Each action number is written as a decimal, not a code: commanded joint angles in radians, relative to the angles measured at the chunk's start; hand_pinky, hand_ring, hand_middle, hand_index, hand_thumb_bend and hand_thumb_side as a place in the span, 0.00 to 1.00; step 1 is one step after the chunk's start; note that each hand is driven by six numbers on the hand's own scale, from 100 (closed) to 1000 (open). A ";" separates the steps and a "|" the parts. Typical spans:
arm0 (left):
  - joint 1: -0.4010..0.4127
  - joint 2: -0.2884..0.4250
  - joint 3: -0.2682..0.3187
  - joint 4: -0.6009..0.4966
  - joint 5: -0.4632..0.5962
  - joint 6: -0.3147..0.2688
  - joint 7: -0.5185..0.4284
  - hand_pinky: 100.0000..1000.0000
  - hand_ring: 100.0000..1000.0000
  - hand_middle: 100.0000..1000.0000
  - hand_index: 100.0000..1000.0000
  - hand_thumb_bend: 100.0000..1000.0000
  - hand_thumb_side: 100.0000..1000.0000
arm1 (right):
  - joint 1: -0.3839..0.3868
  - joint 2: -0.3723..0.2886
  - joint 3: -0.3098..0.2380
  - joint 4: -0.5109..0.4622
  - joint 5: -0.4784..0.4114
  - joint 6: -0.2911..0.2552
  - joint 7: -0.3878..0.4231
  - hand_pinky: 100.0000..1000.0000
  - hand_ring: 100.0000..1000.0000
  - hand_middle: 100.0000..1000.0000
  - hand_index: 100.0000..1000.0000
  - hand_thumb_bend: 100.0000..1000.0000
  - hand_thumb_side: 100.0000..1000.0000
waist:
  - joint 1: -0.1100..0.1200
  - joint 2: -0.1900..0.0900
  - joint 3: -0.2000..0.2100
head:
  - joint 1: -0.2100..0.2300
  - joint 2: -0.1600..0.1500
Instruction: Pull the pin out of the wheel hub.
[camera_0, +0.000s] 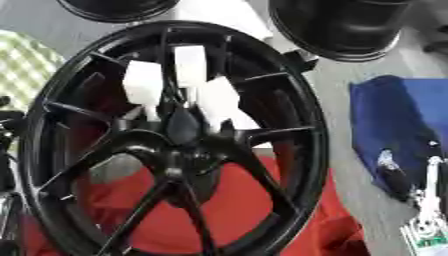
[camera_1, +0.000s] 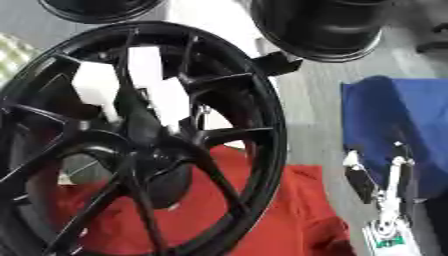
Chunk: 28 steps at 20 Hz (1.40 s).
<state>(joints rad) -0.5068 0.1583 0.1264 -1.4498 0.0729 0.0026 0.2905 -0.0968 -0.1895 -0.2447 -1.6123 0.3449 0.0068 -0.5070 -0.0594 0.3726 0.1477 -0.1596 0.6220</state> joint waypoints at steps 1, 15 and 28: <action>-0.014 0.011 0.001 -0.016 -0.005 -0.001 -0.002 0.64 0.52 0.45 0.72 0.00 0.89 | -0.006 -0.014 0.003 -0.004 -0.105 -0.009 -0.020 0.76 0.95 0.79 0.98 0.00 0.77 | 0.002 -0.012 0.000 | -0.001 -0.009; -0.004 0.014 0.015 -0.021 -0.001 -0.005 0.016 0.64 0.52 0.45 0.71 0.00 0.89 | 0.036 -0.076 0.021 -0.151 -0.507 -0.028 0.143 0.70 0.87 0.71 0.88 0.00 0.66 | -0.010 -0.011 0.009 | 0.021 -0.013; 0.051 0.104 0.024 0.006 0.044 -0.035 0.062 0.63 0.50 0.43 0.70 0.00 0.91 | 0.263 -0.628 -0.012 -0.388 -0.140 -0.426 0.342 0.83 0.83 0.71 0.84 0.26 0.19 | -0.038 -0.021 -0.041 | 0.032 -0.003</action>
<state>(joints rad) -0.4485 0.2334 0.1459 -1.4347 0.1088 -0.0267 0.3501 0.1649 -0.7264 -0.2399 -1.9767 0.1712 -0.3803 -0.1727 -0.1012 0.3758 0.1074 -0.1320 0.6222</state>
